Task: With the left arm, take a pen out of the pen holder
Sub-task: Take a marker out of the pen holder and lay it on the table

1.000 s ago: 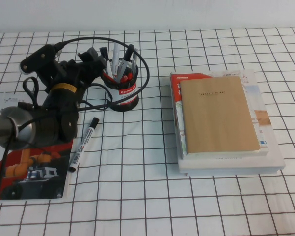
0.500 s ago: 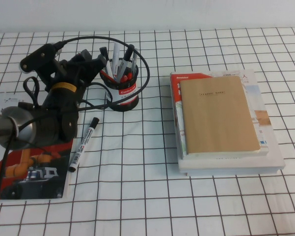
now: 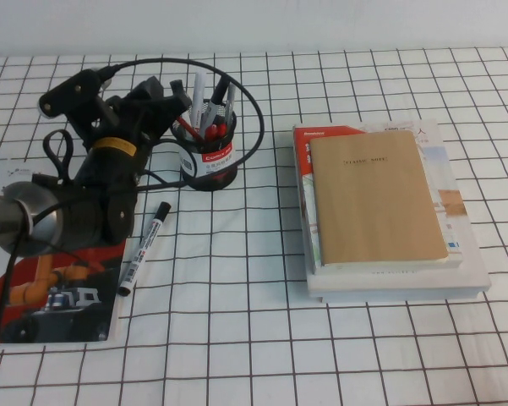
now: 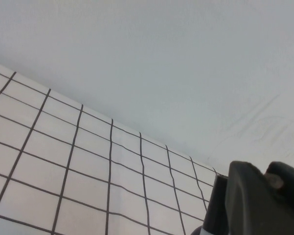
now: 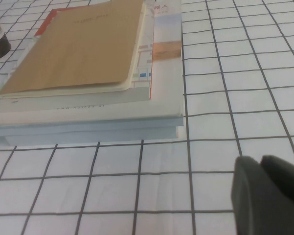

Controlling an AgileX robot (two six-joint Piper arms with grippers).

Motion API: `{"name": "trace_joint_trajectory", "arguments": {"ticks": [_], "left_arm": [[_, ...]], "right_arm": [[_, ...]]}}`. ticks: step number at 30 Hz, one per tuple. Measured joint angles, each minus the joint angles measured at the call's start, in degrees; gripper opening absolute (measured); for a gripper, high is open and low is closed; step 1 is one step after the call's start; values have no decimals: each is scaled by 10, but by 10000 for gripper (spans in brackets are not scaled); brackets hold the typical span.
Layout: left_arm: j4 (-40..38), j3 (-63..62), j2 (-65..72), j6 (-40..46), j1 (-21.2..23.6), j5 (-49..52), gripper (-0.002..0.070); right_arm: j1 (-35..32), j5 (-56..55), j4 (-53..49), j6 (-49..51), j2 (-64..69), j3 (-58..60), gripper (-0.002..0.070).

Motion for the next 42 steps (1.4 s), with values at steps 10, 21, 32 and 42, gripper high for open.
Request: {"name": "trace_joint_trajectory", "arguments": {"ticks": [10,21,32,42], "left_arm": [[14,0,-41,35,0,20,24],[42,0,-151,128,0,120,24],[120,-32,-266,172,0,367,24],[162,-183,-269,176,0,804,23]], "right_arm": [[0,0,0,0,0,0,-15],[0,0,0,0,0,0,-15],[0,0,0,0,0,0,-15],[0,0,0,0,0,0,-15]]}}
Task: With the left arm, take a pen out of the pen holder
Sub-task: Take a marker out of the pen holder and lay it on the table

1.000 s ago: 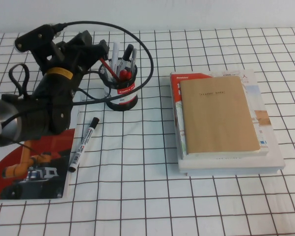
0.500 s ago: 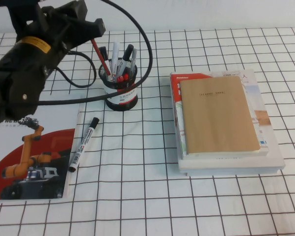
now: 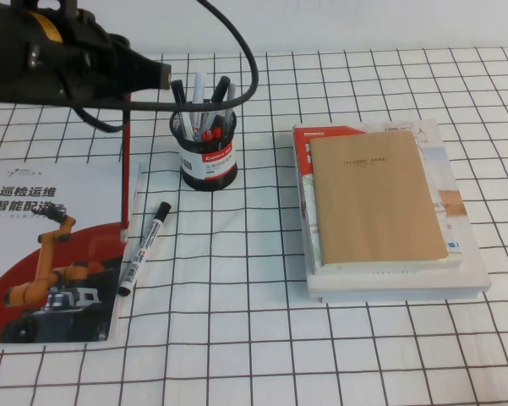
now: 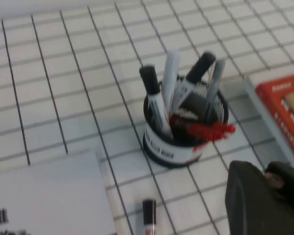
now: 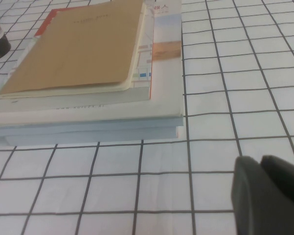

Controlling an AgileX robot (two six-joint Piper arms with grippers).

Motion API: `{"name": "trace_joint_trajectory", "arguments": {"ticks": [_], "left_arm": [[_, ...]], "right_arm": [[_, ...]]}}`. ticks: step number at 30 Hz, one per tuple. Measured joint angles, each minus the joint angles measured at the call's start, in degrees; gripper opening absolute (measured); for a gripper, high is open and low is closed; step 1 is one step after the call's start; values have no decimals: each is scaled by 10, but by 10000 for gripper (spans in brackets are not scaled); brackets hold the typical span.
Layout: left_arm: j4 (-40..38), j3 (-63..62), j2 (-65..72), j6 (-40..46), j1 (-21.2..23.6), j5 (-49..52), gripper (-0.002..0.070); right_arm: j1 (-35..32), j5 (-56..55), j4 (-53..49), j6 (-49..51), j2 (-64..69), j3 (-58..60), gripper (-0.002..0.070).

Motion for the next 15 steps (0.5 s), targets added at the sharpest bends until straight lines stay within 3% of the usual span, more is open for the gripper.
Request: {"name": "trace_joint_trajectory", "arguments": {"ticks": [8,15], "left_arm": [[3,-32,78,20,0,189,23],[0,-54,155,40,-26,221,23]], "right_arm": [[0,0,0,0,0,0,-15],[0,0,0,0,0,0,-15]]}}
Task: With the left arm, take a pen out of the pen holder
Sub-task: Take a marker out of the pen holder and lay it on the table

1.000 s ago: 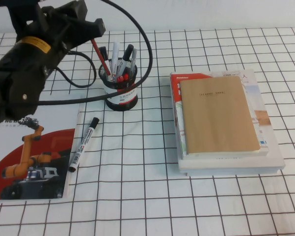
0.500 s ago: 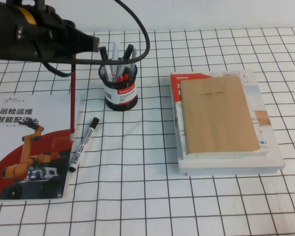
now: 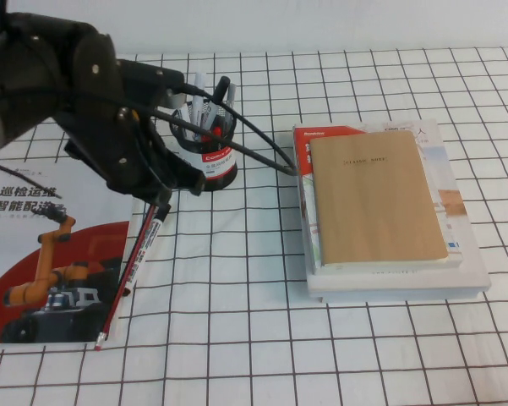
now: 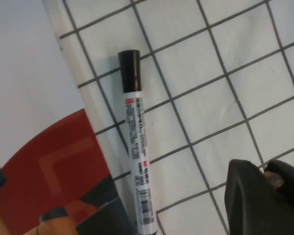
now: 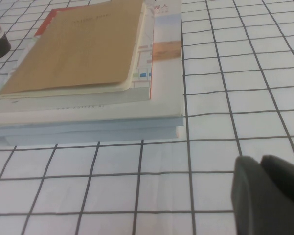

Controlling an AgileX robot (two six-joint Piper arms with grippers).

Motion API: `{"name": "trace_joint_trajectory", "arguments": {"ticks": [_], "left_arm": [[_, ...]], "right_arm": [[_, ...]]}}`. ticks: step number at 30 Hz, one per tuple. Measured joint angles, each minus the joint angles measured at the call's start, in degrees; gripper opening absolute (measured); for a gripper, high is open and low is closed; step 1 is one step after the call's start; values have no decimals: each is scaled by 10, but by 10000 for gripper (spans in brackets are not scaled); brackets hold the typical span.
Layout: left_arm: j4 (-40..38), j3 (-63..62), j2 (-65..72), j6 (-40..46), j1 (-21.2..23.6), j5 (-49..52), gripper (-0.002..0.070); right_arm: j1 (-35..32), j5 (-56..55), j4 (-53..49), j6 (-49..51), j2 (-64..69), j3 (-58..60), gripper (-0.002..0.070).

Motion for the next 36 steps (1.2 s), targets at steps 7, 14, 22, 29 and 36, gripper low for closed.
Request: {"name": "trace_joint_trajectory", "arguments": {"ticks": [7,14,22,29,36], "left_arm": [[-14,-53,69,7,-17,5,23],[-14,-91,127,11,-17,11,23],[-11,-95,154,11,-17,-9,23],[0,-95,171,11,-13,-36,23],[0,-96,190,11,-4,-52,23]], "right_arm": [[0,0,0,0,0,0,-15],[0,0,0,0,0,0,-15],[0,0,0,0,0,0,-15],[0,0,0,0,0,0,-15],[0,0,0,0,0,0,-15]]}}
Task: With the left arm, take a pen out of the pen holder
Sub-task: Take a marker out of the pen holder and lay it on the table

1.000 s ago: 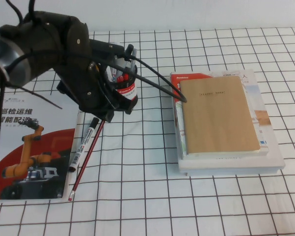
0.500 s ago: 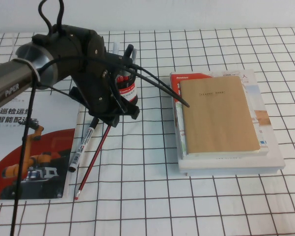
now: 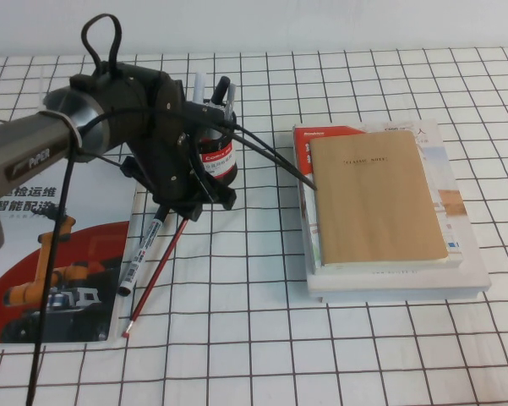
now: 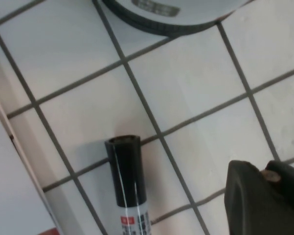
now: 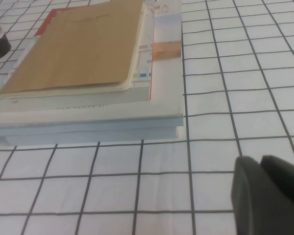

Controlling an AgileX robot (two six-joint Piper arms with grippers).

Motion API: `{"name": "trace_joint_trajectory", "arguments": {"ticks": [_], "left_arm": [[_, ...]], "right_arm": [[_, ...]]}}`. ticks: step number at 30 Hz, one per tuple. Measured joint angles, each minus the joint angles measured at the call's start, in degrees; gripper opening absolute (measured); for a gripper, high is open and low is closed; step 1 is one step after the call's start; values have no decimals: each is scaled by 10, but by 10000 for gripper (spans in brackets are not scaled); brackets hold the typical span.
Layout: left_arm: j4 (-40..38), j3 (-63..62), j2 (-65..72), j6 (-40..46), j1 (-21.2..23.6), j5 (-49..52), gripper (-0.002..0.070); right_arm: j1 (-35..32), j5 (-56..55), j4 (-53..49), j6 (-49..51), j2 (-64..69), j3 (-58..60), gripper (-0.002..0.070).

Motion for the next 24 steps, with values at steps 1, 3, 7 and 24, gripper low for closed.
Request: {"name": "trace_joint_trajectory", "arguments": {"ticks": [1,3,7,24], "left_arm": [[0,0,2,0,1,-2,23],[4,0,5,0,1,-8,23],[6,0,9,0,1,-22,49],[19,0,-40,1,-2,34,282]], "right_arm": [[0,0,0,0,0,0,-15],[0,0,0,0,0,0,-15],[0,0,0,0,0,0,-15],[0,0,0,0,0,0,-15]]}}
